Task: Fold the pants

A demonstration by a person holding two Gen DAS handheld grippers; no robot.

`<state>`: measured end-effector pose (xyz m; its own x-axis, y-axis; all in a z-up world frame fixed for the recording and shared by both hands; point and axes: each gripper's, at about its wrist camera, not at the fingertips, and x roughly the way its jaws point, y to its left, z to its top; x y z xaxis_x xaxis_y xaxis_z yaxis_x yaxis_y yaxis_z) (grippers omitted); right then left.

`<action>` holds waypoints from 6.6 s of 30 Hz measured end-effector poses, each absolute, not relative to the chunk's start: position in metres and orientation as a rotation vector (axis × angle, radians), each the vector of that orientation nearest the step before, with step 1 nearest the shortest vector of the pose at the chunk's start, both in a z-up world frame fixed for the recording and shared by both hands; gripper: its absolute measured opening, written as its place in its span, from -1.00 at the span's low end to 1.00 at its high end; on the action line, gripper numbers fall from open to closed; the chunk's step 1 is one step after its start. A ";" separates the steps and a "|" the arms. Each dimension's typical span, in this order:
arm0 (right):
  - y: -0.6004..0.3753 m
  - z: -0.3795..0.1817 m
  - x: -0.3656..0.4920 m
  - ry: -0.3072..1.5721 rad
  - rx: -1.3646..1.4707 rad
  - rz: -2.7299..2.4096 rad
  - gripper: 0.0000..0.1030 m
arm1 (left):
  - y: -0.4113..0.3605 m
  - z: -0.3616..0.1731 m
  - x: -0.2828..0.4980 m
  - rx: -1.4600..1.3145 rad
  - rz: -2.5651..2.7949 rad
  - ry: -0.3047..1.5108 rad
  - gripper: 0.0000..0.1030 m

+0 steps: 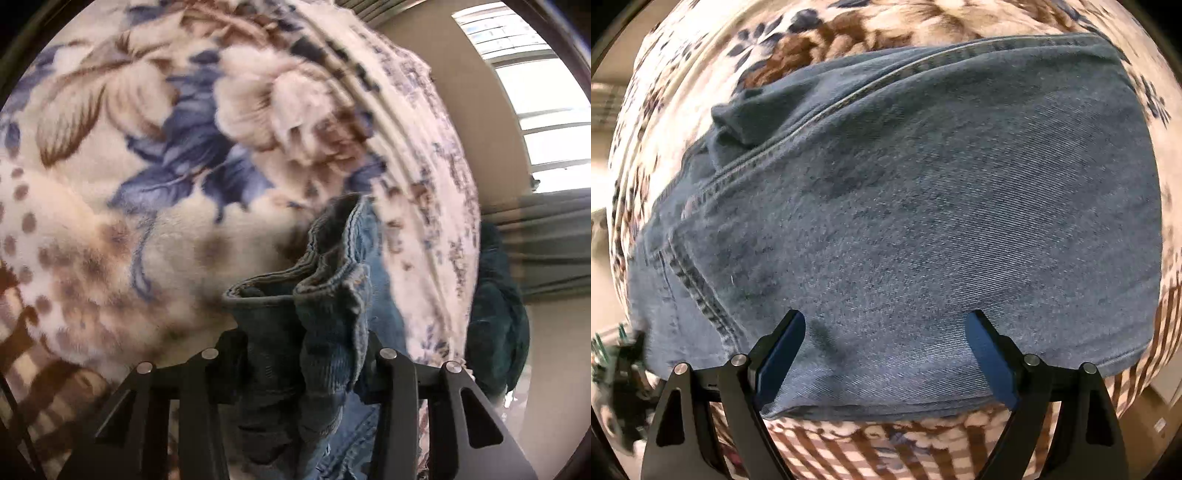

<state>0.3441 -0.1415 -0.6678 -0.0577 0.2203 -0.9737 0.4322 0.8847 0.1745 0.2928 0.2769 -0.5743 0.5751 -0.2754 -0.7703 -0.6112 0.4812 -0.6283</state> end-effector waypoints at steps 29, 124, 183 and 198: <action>-0.291 -0.615 0.277 1.521 0.653 -0.200 0.75 | -0.035 -0.467 0.328 -0.310 -0.142 1.062 -0.41; -0.438 -0.659 0.211 1.555 0.887 -0.130 0.00 | -0.005 -0.619 0.525 -0.467 -0.326 1.550 0.25; -0.435 -0.657 0.192 1.586 0.941 -0.216 0.21 | 0.036 -0.701 0.476 -1.488 -0.207 1.345 -0.88; -0.451 -0.660 0.174 1.439 1.192 -0.255 0.71 | -0.025 -0.602 0.444 -0.389 -0.352 1.479 0.87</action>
<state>0.1743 -0.4507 -0.6595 0.2136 0.5030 -0.8375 0.7604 0.4527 0.4658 0.4440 -0.0249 -0.6022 0.0629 -0.4575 -0.8870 -0.0087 0.8885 -0.4589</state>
